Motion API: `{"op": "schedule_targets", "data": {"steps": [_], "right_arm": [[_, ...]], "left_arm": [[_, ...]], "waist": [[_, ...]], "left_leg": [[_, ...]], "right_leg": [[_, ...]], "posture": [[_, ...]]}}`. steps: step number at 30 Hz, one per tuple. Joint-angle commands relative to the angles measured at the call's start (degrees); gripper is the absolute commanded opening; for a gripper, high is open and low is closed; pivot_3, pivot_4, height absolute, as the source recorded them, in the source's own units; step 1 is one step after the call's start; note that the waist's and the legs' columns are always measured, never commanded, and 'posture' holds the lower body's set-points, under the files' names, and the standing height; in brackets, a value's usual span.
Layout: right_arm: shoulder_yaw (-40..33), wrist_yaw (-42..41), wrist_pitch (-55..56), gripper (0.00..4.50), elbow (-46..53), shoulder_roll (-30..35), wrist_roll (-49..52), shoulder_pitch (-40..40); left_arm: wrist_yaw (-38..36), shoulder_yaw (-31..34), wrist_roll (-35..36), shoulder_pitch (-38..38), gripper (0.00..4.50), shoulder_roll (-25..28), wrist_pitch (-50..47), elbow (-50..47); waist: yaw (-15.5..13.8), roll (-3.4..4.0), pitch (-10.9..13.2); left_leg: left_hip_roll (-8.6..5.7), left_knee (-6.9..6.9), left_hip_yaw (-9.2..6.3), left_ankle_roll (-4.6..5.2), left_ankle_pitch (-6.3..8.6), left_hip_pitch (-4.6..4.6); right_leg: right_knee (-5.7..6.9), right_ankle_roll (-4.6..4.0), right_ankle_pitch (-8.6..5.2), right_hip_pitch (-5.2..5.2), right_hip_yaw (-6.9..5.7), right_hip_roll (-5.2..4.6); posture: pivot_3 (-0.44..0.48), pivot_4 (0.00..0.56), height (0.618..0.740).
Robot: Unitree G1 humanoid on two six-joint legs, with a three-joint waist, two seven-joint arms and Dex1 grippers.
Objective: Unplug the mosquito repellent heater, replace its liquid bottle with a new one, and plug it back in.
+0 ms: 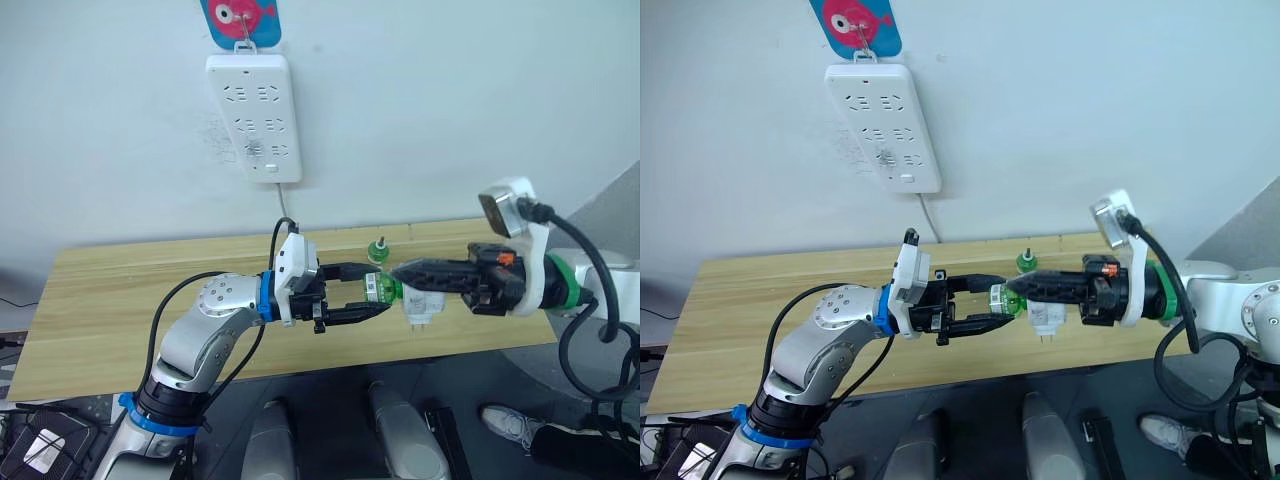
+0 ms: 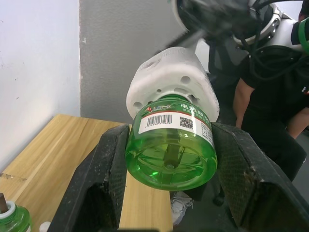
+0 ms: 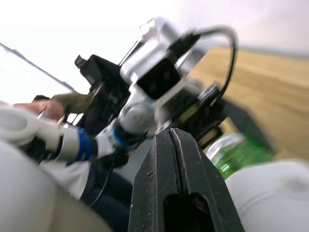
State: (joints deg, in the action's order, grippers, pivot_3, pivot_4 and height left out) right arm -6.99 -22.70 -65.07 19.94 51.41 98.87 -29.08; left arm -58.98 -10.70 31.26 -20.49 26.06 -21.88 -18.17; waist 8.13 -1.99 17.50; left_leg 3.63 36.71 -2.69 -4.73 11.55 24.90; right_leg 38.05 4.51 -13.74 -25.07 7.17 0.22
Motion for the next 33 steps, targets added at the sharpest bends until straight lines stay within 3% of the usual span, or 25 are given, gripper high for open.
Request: {"op": "schedule_targets", "data": {"steps": [1,5,17,33], "right_arm": [[-4.34,-2.67,0.85,0.00,-2.25,3.26,-5.07,0.75],[-6.09,-7.08,0.55,0.00,-2.77,5.97,-10.84,3.70],[-7.33,-10.95,-0.17,0.00,0.06,6.06,-15.48,8.23],[-4.22,-8.06,-2.17,0.00,3.79,3.54,-7.29,5.48]], "left_arm": [[0.58,1.02,0.81,0.26,2.34,-0.68,0.79,-1.54],[0.91,1.41,1.22,0.20,2.34,-0.68,0.64,-1.44],[1.19,2.14,1.07,0.27,2.34,-0.93,0.96,-1.22],[1.25,1.09,0.24,0.45,2.34,-2.14,1.69,-1.73]], "waist": [[-0.05,0.00,0.00],[-0.15,0.00,0.00],[0.00,0.00,0.00],[-0.01,0.00,0.00]], "left_leg": [[0.00,0.00,0.00,0.00,0.00,0.00],[0.01,-0.02,0.00,0.01,0.01,0.00],[0.00,0.00,0.05,0.01,0.01,0.00],[0.00,0.00,0.04,0.01,0.01,0.00]], "right_leg": [[-0.01,0.00,0.00,0.00,0.00,0.00],[-0.02,0.00,0.00,-0.01,-0.02,0.00],[0.00,0.02,0.01,-0.01,0.03,0.00],[-0.01,0.02,0.01,-0.01,0.02,0.00]], "posture": [[-0.221,0.268,0.740],[-0.222,0.267,0.740],[-0.221,0.264,0.740],[-0.220,0.271,0.740]]}}
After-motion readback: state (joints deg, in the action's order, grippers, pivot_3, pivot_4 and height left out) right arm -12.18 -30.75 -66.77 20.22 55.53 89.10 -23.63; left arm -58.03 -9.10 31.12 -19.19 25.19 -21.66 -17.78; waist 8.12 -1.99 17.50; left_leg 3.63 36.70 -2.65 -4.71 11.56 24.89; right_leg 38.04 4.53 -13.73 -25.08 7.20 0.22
